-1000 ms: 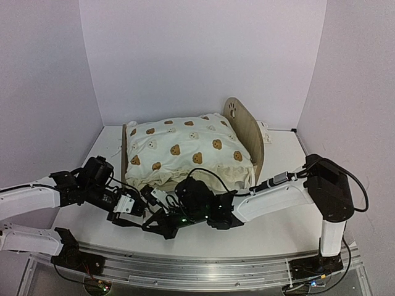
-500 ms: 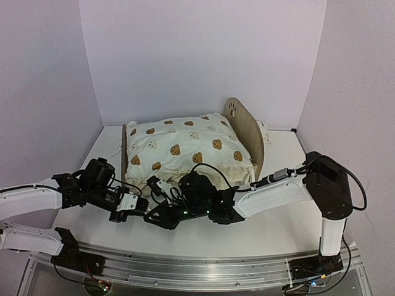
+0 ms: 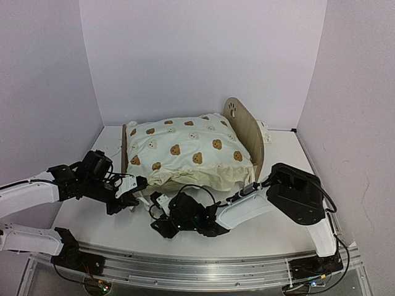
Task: Set up the pet bed
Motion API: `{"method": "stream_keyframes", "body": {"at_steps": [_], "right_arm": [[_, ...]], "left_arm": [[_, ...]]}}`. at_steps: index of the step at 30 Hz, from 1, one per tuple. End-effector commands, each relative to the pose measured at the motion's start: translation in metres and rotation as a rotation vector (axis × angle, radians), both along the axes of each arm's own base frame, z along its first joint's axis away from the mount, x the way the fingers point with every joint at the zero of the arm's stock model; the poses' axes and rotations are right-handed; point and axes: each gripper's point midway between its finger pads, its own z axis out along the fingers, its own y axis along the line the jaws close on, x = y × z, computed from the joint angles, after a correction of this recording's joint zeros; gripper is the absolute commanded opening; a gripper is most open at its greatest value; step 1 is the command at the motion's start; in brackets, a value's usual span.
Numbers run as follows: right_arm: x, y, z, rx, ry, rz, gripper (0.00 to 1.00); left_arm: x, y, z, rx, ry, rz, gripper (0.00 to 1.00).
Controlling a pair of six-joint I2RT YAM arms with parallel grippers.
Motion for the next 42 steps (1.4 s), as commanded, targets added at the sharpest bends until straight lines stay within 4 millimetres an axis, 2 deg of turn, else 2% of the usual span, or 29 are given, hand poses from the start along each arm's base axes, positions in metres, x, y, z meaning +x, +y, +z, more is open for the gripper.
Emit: {"method": "stream_keyframes", "body": {"at_steps": [1, 4, 6, 9, 12, 15, 18, 19, 22, 24, 26, 28, 31, 37, 42], "right_arm": [[0.018, 0.012, 0.004, 0.056, -0.1, -0.07, 0.5], [0.016, 0.007, -0.012, 0.039, -0.104, -0.08, 0.46], [0.017, 0.002, -0.021, 0.014, -0.115, -0.095, 0.39], [0.023, -0.007, -0.032, -0.025, -0.146, -0.138, 0.23], [0.027, -0.015, -0.042, -0.057, -0.166, -0.166, 0.04], [0.022, -0.014, -0.026, -0.042, -0.176, -0.128, 0.0], [0.021, -0.006, 0.037, 0.05, -0.227, -0.088, 0.0], [0.021, -0.002, 0.073, 0.107, -0.253, -0.073, 0.0], [0.026, 0.006, 0.154, 0.211, -0.338, -0.027, 0.0], [0.034, 0.003, 0.202, 0.26, -0.389, -0.023, 0.0], [0.042, -0.001, 0.241, 0.309, -0.427, -0.033, 0.0], [0.049, -0.003, 0.273, 0.35, -0.469, -0.029, 0.0], [0.057, -0.002, 0.31, 0.417, -0.496, -0.018, 0.0], [0.059, 0.007, 0.365, 0.518, -0.566, 0.018, 0.0], [0.056, -0.002, 0.414, 0.599, -0.622, 0.032, 0.0]], "left_arm": [[0.011, -0.002, 0.022, -0.057, 0.035, 0.103, 0.0], [0.011, -0.006, 0.028, -0.087, 0.049, 0.104, 0.0], [0.01, -0.01, 0.032, -0.105, 0.062, 0.098, 0.0], [0.01, -0.013, 0.037, -0.125, 0.065, 0.097, 0.0], [0.012, -0.015, 0.044, -0.145, 0.051, 0.092, 0.0], [0.016, -0.014, 0.055, -0.157, 0.013, 0.082, 0.0], [0.018, -0.012, 0.074, -0.175, -0.032, 0.055, 0.0], [0.016, -0.011, 0.078, -0.175, -0.04, 0.034, 0.0], [-0.001, -0.008, 0.087, -0.174, -0.054, -0.061, 0.0], [-0.015, -0.001, 0.078, -0.14, -0.077, -0.131, 0.0], [-0.024, 0.009, 0.062, -0.088, -0.111, -0.169, 0.0], [-0.03, 0.016, 0.049, -0.047, -0.147, -0.214, 0.0], [-0.033, 0.024, 0.033, 0.007, -0.174, -0.244, 0.0], [-0.032, 0.031, 0.007, 0.092, -0.14, -0.261, 0.0], [-0.035, 0.033, -0.001, 0.105, -0.129, -0.28, 0.0]]}}
